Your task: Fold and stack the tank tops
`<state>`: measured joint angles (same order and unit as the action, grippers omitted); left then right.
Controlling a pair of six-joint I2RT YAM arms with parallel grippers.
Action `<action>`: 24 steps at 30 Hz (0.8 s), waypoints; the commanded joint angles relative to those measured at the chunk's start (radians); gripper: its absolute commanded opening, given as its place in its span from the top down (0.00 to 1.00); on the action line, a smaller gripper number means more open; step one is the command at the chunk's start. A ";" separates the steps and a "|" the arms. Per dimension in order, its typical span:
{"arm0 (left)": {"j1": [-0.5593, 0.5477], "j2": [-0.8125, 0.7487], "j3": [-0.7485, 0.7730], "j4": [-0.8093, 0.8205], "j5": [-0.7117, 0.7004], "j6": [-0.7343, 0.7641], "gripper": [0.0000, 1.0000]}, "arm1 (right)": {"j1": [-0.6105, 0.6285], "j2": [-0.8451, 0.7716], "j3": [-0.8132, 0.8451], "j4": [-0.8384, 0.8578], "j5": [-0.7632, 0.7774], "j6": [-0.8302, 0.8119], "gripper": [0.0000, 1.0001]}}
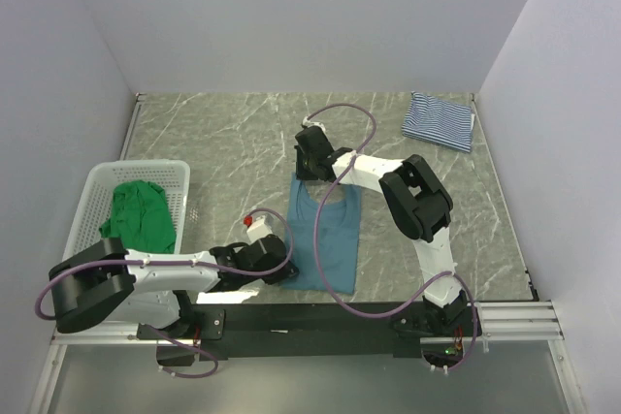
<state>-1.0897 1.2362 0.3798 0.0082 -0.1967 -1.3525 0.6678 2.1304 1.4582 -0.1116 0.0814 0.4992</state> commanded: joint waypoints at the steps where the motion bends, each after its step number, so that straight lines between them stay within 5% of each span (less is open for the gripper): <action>1: -0.061 0.075 -0.001 -0.105 -0.076 -0.102 0.99 | -0.028 -0.038 -0.004 0.030 0.006 -0.025 1.00; 16: -0.131 0.103 0.033 -0.154 -0.104 -0.145 0.98 | -0.073 -0.010 0.025 0.050 -0.055 -0.082 0.97; 24: -0.130 0.065 0.106 -0.238 -0.153 -0.103 0.92 | -0.074 -0.061 0.051 -0.023 -0.063 -0.091 0.53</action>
<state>-1.2060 1.3113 0.4637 -0.0662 -0.3328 -1.4914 0.6094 2.1300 1.4654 -0.1184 0.0040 0.4252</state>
